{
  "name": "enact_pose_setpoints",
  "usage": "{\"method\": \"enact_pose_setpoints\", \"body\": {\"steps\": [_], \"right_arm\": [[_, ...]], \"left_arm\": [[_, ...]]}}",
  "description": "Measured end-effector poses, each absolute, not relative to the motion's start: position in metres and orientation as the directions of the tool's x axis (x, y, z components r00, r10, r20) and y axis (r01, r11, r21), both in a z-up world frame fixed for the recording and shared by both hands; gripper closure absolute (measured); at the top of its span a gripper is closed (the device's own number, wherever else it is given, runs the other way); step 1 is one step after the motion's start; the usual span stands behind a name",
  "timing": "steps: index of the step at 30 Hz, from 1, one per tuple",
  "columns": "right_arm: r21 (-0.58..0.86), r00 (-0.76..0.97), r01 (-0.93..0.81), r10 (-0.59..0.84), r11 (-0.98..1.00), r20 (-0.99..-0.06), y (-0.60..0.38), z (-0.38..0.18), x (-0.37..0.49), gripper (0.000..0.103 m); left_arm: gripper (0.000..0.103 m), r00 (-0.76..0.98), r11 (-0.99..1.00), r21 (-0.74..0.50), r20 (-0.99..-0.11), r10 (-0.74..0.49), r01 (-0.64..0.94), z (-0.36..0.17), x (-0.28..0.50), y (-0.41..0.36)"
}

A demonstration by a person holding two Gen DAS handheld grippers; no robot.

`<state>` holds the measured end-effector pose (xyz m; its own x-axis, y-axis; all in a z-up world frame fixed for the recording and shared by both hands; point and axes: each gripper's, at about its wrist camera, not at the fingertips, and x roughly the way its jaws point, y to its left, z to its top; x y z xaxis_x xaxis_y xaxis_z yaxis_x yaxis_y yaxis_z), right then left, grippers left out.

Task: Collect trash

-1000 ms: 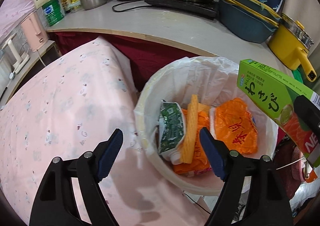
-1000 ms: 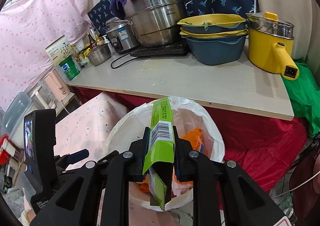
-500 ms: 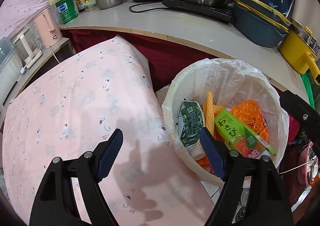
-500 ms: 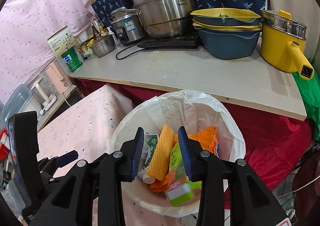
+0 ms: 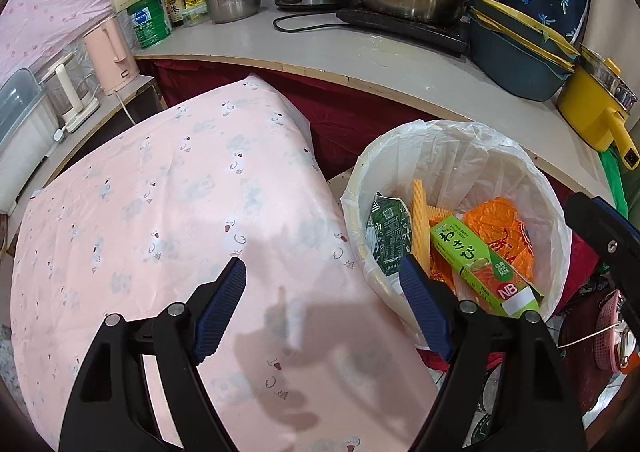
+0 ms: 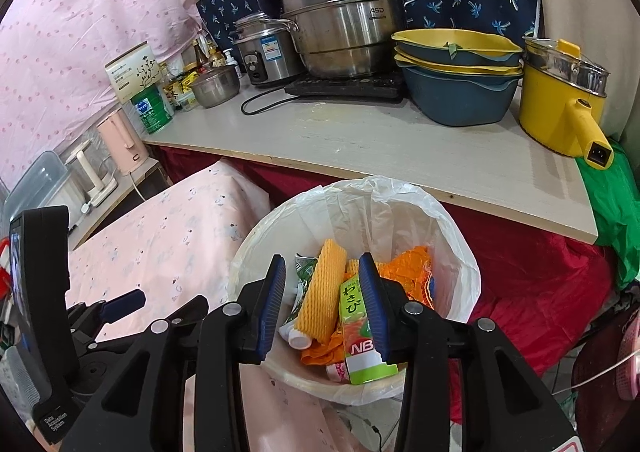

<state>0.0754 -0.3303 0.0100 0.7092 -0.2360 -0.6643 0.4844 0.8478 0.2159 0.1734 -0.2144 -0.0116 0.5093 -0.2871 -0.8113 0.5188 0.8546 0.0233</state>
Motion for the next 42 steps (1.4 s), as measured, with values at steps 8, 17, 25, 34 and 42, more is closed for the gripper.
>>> {"method": "enact_pose_setpoints", "body": {"steps": [8,17,25,34,42], "right_arm": [[0.203,0.714,0.475,-0.240,0.856,-0.658,-0.320,0.016,0.065,0.064],[0.184,0.715,0.466,-0.245,0.866,-0.655,-0.310,0.020,0.054,0.059],[0.165,0.717,0.453,-0.248,0.876,-0.651,-0.299,0.022,0.044,0.054],[0.137,0.711,0.440,-0.251,0.888,-0.657,-0.289,0.021,0.034,0.046],[0.107,0.702,0.439,-0.266,0.892,-0.660,-0.283,0.019,0.028,0.037]], "left_arm": [[0.028,0.524,0.858,0.032,-0.804,-0.283,0.512,-0.004,0.162,-0.205],[0.028,0.541,0.864,0.036,-0.793,-0.281,0.502,0.005,0.151,-0.194],[0.024,0.560,0.871,0.047,-0.783,-0.272,0.489,0.010,0.141,-0.185],[0.021,0.578,0.876,0.058,-0.772,-0.264,0.479,0.013,0.128,-0.176],[0.019,0.585,0.880,0.071,-0.772,-0.250,0.469,0.011,0.121,-0.172]]}}
